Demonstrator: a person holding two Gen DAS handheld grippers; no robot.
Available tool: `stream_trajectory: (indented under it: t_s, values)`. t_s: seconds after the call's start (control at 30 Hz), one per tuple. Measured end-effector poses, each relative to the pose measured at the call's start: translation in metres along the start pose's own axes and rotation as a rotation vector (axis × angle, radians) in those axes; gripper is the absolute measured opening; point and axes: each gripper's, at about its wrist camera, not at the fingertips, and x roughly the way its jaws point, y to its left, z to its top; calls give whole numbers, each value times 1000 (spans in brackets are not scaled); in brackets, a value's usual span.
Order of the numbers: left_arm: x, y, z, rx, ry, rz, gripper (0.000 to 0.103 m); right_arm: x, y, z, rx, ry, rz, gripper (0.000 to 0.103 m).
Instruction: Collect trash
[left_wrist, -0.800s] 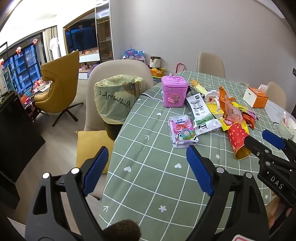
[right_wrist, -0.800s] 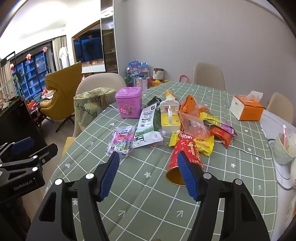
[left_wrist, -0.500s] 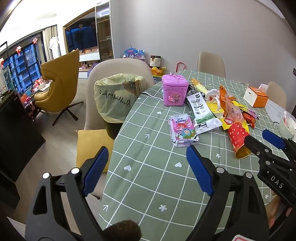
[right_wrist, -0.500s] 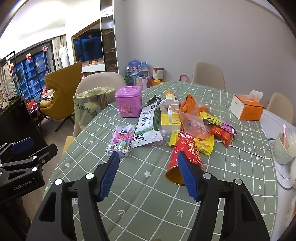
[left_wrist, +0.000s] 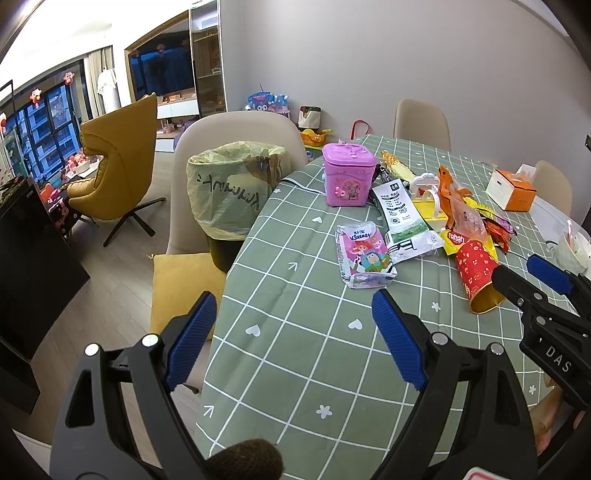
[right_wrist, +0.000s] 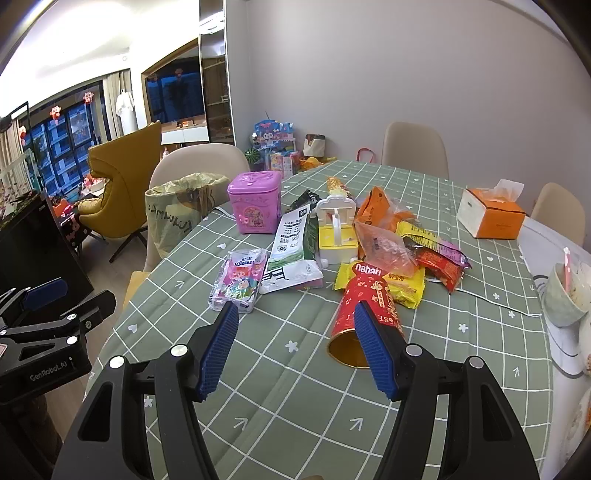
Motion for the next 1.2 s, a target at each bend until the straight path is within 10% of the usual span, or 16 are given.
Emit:
stream_trajectory:
  t_s: [1.2]
  values:
    - [-5, 3, 0, -20, 2, 15, 82, -7, -2, 3, -11, 4, -2, 62]
